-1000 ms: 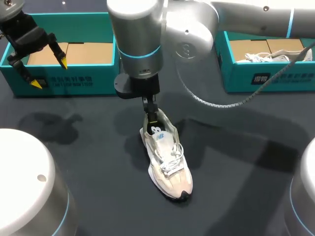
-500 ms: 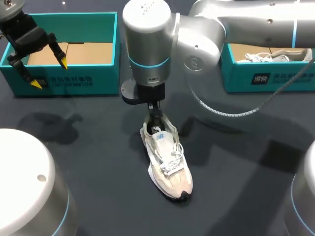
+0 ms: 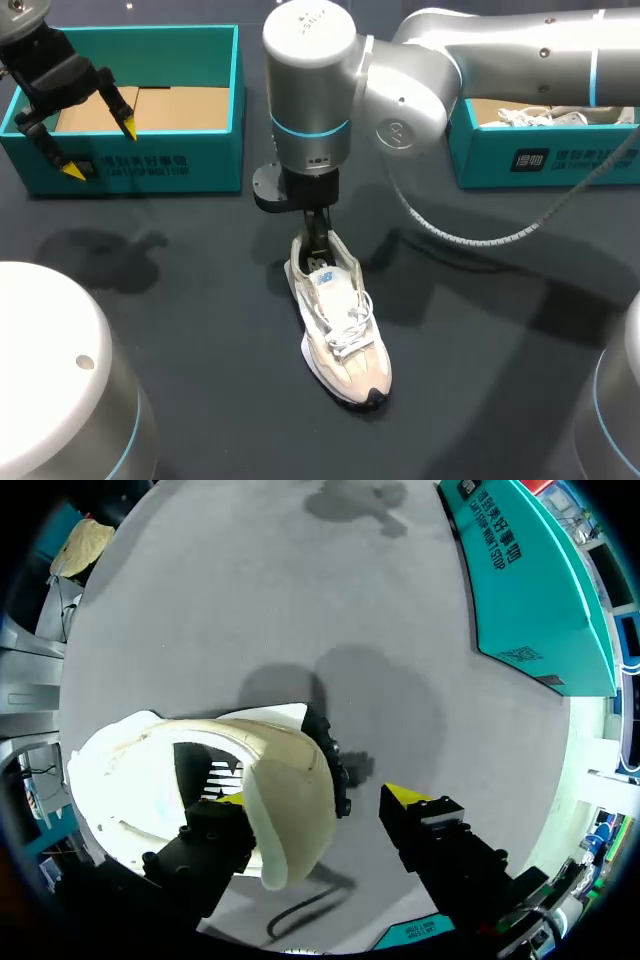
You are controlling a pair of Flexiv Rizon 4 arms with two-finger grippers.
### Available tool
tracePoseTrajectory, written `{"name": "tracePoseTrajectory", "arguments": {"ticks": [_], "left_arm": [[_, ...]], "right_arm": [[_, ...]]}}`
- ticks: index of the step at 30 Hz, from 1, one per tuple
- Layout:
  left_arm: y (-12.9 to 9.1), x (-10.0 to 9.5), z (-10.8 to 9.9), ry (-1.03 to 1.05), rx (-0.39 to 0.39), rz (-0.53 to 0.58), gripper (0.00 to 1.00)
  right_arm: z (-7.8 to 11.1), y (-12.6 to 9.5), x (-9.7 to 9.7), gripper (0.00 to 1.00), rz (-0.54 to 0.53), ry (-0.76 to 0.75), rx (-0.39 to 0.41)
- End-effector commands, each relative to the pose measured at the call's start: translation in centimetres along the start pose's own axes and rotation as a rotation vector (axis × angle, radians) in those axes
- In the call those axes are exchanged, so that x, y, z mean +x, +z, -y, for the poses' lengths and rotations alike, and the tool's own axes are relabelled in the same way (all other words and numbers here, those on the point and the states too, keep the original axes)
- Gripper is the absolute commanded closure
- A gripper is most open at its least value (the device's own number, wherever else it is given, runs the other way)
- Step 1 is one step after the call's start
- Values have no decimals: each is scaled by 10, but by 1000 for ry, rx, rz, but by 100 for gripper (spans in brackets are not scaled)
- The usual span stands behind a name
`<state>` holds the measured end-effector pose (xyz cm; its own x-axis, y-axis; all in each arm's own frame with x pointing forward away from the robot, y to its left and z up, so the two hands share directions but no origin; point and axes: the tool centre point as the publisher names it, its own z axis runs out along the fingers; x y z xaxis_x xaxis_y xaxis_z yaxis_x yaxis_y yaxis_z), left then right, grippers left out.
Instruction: Take the shoe out of the shoebox, open the shoe tongue, remove and reinsert the insole, then place the shoe into the shoebox
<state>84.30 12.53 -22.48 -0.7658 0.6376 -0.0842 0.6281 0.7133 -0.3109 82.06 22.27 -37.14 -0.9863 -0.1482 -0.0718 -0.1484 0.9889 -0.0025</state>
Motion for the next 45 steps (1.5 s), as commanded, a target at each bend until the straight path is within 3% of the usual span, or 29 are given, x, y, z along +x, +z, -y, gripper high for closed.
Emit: {"name": "tracePoseTrajectory", "arguments": {"ticks": [1, 5, 7, 9, 20, 32, 37, 45], "left_arm": [[0, 0, 0, 0, -2, -2, 0], [0, 0, 0, 0, -2, -2, 0], [0, 0, 0, 0, -2, -2, 0], [0, 0, 0, 0, -2, -2, 0], [0, 0, 0, 0, -2, -2, 0], [0, 0, 0, 0, -2, -2, 0], [0, 0, 0, 0, -2, -2, 0], [0, 0, 0, 0, -2, -2, 0]], "right_arm": [[-4, 7, -3, 54, -13, 1, 5], [-6, 10, -1, 58, -24, 8, 2], [-6, 11, 0, 74, -25, 14, 0], [-7, 10, 2, 100, -25, 19, 2], [-1, -21, 14, 100, 15, 60, 37], [48, -97, 9, 100, 85, 122, 117], [69, -125, 3, 100, 129, 121, 94], [95, -171, -7, 100, 147, 125, 120]]}}
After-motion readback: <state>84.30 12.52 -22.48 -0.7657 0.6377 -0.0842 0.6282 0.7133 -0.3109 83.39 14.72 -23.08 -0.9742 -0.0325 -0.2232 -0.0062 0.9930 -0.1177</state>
